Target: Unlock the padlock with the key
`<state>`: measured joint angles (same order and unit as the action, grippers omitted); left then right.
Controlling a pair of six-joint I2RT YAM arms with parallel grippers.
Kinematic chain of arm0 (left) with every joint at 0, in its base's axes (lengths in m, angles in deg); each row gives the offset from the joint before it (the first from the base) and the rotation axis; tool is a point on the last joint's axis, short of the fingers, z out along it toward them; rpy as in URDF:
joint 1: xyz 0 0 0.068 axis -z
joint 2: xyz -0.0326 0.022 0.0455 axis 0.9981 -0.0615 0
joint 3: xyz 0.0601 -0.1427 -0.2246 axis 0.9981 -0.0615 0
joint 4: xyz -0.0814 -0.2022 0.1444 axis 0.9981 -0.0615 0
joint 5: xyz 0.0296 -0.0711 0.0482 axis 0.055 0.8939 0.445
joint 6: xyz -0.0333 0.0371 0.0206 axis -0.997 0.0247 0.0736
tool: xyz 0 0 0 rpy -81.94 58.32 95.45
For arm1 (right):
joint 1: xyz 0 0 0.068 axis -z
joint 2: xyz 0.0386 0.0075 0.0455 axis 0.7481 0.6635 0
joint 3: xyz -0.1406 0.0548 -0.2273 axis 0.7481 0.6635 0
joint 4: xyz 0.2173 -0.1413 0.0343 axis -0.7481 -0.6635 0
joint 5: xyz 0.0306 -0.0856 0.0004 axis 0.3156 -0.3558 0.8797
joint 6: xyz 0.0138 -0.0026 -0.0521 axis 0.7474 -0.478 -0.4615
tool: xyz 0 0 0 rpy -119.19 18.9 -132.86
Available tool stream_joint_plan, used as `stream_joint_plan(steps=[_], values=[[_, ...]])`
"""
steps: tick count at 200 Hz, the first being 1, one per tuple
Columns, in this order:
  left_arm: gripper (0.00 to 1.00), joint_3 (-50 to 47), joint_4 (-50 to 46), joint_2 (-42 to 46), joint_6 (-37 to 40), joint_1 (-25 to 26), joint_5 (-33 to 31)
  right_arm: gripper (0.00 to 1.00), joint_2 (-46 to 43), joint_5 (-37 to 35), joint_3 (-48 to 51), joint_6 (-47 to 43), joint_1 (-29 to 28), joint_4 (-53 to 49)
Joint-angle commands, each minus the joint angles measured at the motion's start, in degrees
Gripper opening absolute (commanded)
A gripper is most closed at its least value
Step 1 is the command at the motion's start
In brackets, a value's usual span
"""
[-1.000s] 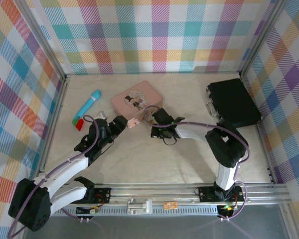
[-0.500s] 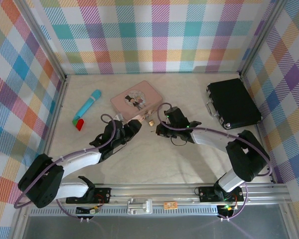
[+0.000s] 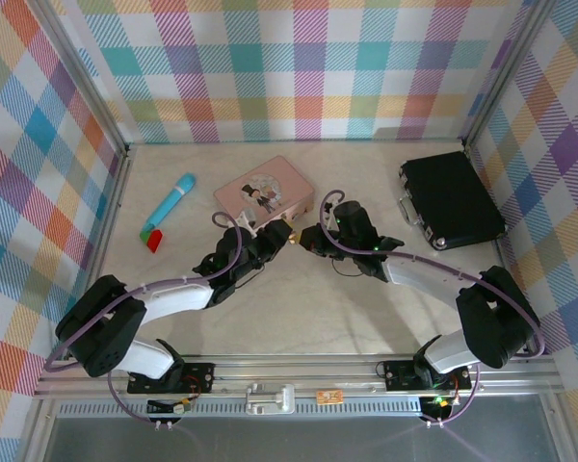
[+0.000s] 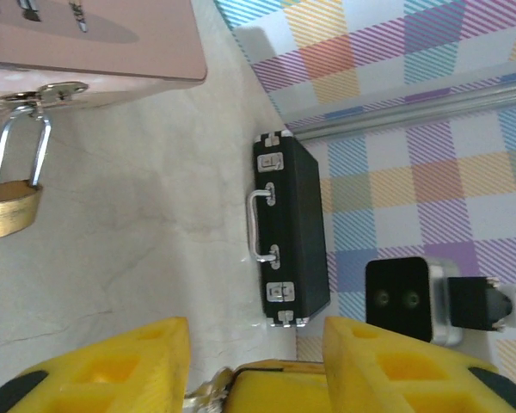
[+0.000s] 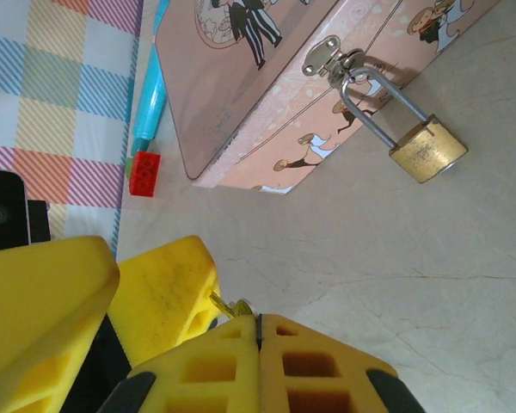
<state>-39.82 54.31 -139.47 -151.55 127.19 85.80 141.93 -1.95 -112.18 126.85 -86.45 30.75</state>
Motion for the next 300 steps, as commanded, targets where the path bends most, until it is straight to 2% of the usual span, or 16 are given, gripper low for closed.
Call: stream_joint_plan(steps=[1, 37, 75, 100, 173, 214, 225, 233, 246, 255, 276, 300], values=[[0.43, 1.64, 3.39, -0.88, 0.36, 0.55, -0.57, 0.0, -1.49, 1.9, 1.28, 2.21, 0.66, 4.08], [0.43, 1.85, 1.78, -1.57, 0.38, 0.71, -0.36, 0.0, -2.64, 1.66, 2.19, 2.5, 1.05, 4.22], [0.5, 1.99, -1.84, 0.03, 2.31, 0.7, -1.97, 0.0, -3.82, 0.56, 2.66, 1.57, 1.44, 2.41], [0.5, 2.73, -2.64, 0.14, 3.02, 0.75, -2.16, 0.0, -3.85, 1.4, 2.69, 2.11, 1.55, 3.71], [0.36, 3.02, 1.9, -2.7, 1.61, 1.41, 0.01, 0.0, -1.91, 2.68, 3.12, 3.75, 1.54, 6.92], [0.07, 2.47, -0.69, -0.66, 3.4, 1.35, -1.64, 0.0, -2.3, 2.22, 3.41, 3.11, 1.7, 6.52], [0.0, 2.47, -2.19, 0.32, 4.89, 1.2, -2.05, 0.0, -2.97, 2.66, 3.56, 1.9, 2.15, 6.51], [0.0, 2.55, -3.49, 1.22, 6.09, 0.96, -2.28, 0.0, -3.49, 3.78, 3.53, 0.24, 2.9, 6.56], [0.0, 2.94, -6.25, 2.87, 9.61, 0.41, -2.0, 0.15, -4.5, 5.83, 3.02, -3.37, 4.42, 5.55], [0.0, 3.76, -8.58, 4.37, 13.12, 0.0, -1.11, 0.19, -5.03, 7.85, 1.86, -7.15, 5.66, 3.61], [0.0, 6.19, -14.45, 7.87, 23.27, -0.96, 2.45, 0.16, -5.8, 13.44, -0.13, -15.04, 7.76, 0.53], [0.0, 8.11, -18.77, 10.98, 33.24, -2.57, 9.57, 0.14, -6.45, 23.13, 1.02, -18.15, 9.75, 5.86]])
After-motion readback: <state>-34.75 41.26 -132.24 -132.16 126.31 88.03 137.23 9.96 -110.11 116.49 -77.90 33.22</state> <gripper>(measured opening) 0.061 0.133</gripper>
